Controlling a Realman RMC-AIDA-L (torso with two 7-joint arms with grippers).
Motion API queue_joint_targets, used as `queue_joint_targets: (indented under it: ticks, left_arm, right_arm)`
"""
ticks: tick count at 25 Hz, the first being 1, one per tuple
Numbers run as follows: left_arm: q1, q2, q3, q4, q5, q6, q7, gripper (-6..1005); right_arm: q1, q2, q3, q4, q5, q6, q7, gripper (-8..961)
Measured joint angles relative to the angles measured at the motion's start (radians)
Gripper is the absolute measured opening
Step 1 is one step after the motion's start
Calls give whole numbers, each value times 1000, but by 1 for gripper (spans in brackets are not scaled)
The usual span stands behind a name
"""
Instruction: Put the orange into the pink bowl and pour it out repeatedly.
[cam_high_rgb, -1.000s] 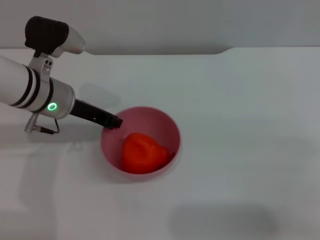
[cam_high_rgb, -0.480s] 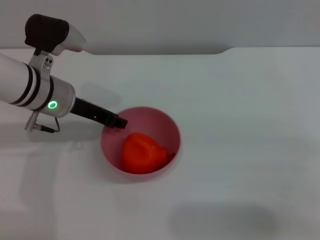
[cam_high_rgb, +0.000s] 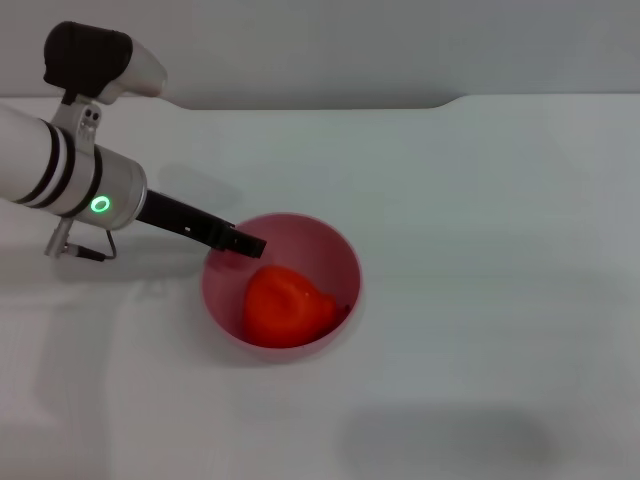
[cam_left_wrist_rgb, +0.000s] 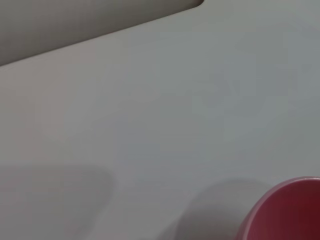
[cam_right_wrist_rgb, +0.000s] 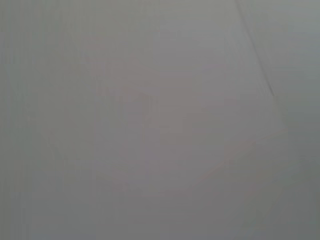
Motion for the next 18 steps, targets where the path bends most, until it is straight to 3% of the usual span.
queue_joint_targets:
  ticks: [4, 12, 18]
  left_arm:
    - [9, 0, -3, 30, 0, 15, -5, 736]
    - [56, 0, -6, 183, -1, 54, -23, 810]
    - [98, -5, -53, 340, -57, 50, -16, 809]
  right_arm:
    - [11, 0, 1, -12, 0, 0, 0, 675]
    - [31, 2, 0, -38, 5, 0, 2, 676]
    - [49, 3, 0, -68, 6, 1, 37, 675]
